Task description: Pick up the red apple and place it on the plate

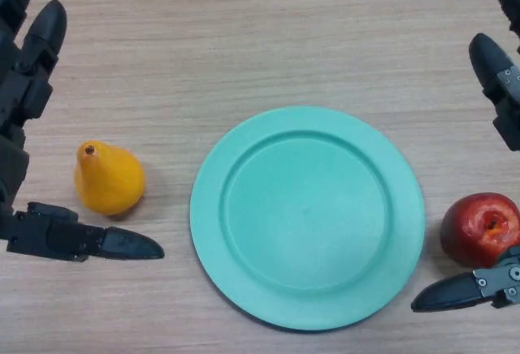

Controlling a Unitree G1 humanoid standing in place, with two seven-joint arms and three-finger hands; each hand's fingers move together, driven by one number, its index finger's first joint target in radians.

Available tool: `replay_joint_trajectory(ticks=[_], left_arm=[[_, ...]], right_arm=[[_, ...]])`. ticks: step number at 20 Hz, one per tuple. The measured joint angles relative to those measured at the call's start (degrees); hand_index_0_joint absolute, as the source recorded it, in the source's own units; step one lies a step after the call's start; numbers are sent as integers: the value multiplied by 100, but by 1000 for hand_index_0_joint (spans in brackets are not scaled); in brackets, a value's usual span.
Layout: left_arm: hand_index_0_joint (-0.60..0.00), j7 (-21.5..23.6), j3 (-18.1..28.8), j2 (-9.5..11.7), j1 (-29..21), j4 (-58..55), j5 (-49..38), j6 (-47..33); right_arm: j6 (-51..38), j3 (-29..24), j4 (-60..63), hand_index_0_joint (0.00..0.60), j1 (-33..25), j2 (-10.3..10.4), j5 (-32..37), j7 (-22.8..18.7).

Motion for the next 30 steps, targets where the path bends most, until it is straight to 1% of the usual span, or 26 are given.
replay_joint_trajectory(ticks=[1, 2, 3, 4, 5, 6, 7, 8, 9, 12, 13, 14, 15, 16, 18, 19, 20, 21, 23, 24, 25, 26, 27, 28, 30], left_arm=[[0, 0, -1, -1, 0, 63, 4, 0], [0, 0, -4, -5, 13, 101, 45, 0], [0, 0, -23, -22, 69, 156, 63, -22], [0, 0, -57, -44, 93, 213, 82, -35], [0, -6, -178, -109, 146, 312, 290, -145], [0, -16, -198, -145, 171, 324, 288, -146], [0, -23, -212, -149, 184, 329, 292, -178], [0, -23, -214, -149, 185, 333, 293, -223], [0, -23, -218, -149, 185, 334, 306, -271], [0, -59, -270, -152, 194, 338, 488, -322], [0, -59, -274, -152, 181, 337, 489, -322], [0, -59, -274, -152, 174, 336, 489, -323], [0, -59, -273, -152, 167, 336, 489, -324], [0, -59, -273, -152, 168, 336, 490, -325], [0, -59, -278, -152, 183, 335, 491, -327], [0, -60, -276, -153, 206, 335, 491, -331], [0, -62, -276, -158, 221, 335, 491, -335], [0, -62, -275, -184, 235, 335, 491, -347], [0, -63, -271, -204, 309, 336, 490, -447], [0, -63, -264, -204, 326, 336, 490, -463], [0, -63, -250, -205, 355, 337, 490, -467], [0, -68, -250, -208, 366, 336, 490, -468], [0, -97, -249, -217, 386, 336, 490, -477], [0, -125, -248, -224, 407, 336, 491, -492], [0, -180, -211, -243, 460, 337, 491, -554]], right_arm=[[38, -87, 0, 0, -14, 29, -4, 69], [92, -196, 0, 0, -24, 162, -23, 217], [163, -291, 0, 0, -37, 488, -300, 510], [241, -356, 18, 0, -71, 676, -498, 731], [169, -440, 236, 0, -119, 891, -785, 1187], [-31, -448, 505, 0, -90, 949, -921, 1377], [-416, -545, 942, 0, 29, 1029, -959, 1597], [-570, -620, 1194, 0, 74, 1075, -976, 1647], [-1010, -666, 1604, 0, 107, 1110, -1195, 1676], [-1975, -805, 2555, 0, 57, 1097, -1251, 1812], [-2359, -859, 3068, 0, -55, 1067, -1441, 1814], [-2594, -864, 3438, 0, -134, 995, -1500, 1813], [-2899, -878, 3951, 0, -248, 878, -1731, 1811], [-3113, -893, 4294, 0, -332, 831, -1862, 1806], [-3360, -890, 4942, 0, -454, 671, -1910, 1793], [-3475, -905, 5261, 0, -517, 613, -2139, 1756], [-3601, -906, 5553, 0, -591, 583, -2138, 1750], [-3689, -900, 5962, 0, -688, 499, -2184, 1719], [-3917, -891, 6578, 0, -814, 403, -2283, 1582], [-3967, -888, 6752, 99, -842, 398, -2282, 1554], [-3966, -869, 6798, 249, -831, 397, -2283, 1553], [-3967, -865, 6798, 349, -832, 397, -2282, 1553], [-3966, -861, 6799, 499, -830, 397, -2272, 1553], [-3964, -850, 6802, 596, -820, 398, -2247, 1553], [-3899, -839, 6857, 600, -772, 399, -2252, 1547]])
